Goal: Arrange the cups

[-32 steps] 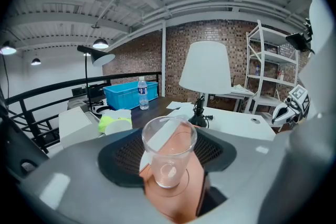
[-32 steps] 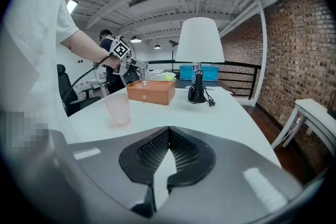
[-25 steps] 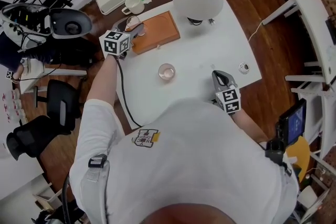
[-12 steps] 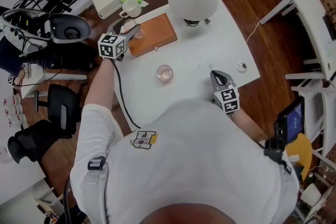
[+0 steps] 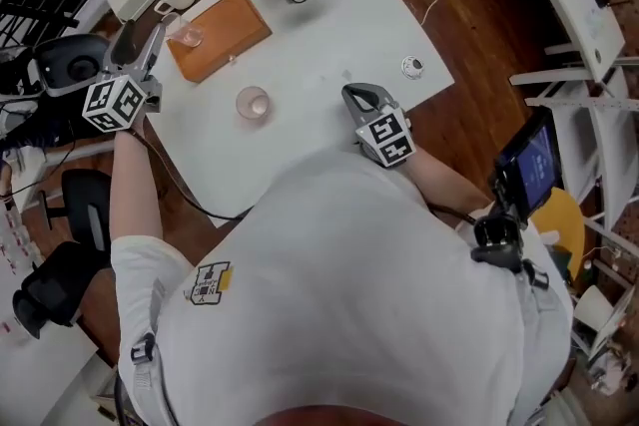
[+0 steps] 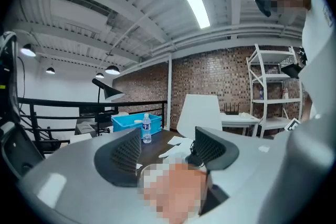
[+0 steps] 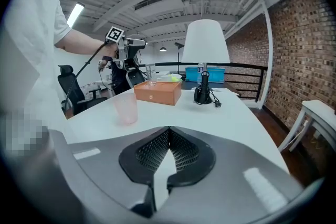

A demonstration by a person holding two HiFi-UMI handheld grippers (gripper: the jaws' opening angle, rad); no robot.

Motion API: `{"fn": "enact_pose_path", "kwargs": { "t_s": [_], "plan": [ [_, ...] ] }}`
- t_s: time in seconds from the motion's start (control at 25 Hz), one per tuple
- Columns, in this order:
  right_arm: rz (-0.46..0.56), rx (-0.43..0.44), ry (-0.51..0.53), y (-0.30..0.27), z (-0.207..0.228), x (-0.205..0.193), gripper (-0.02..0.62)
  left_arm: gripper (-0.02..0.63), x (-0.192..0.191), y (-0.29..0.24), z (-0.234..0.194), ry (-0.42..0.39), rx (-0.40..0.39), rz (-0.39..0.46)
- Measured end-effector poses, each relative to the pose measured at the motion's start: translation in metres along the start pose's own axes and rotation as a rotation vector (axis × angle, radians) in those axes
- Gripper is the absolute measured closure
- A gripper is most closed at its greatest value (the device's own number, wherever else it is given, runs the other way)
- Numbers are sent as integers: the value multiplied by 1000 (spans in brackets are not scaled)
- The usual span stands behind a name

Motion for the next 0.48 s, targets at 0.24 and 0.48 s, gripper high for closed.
{"fn": "enact_pose_path", "kwargs": {
  "t_s": [0.24, 0.48],
  "plan": [
    [-11, 58, 19, 5, -7, -12, 595, 284, 9, 42, 30, 47, 52, 95],
    [-18, 108, 45, -2, -10, -13, 595, 296, -44, 77, 44, 177, 124, 83]
  ]
}}
Point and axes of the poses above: the fingertips, and each gripper's own axes: y backward along the fingers, z to its right, x out of its top, the point moved 2 cm from there along y, backward along the fingers, and after that the axes turned 3 degrees about y, right-handed, at the moved point
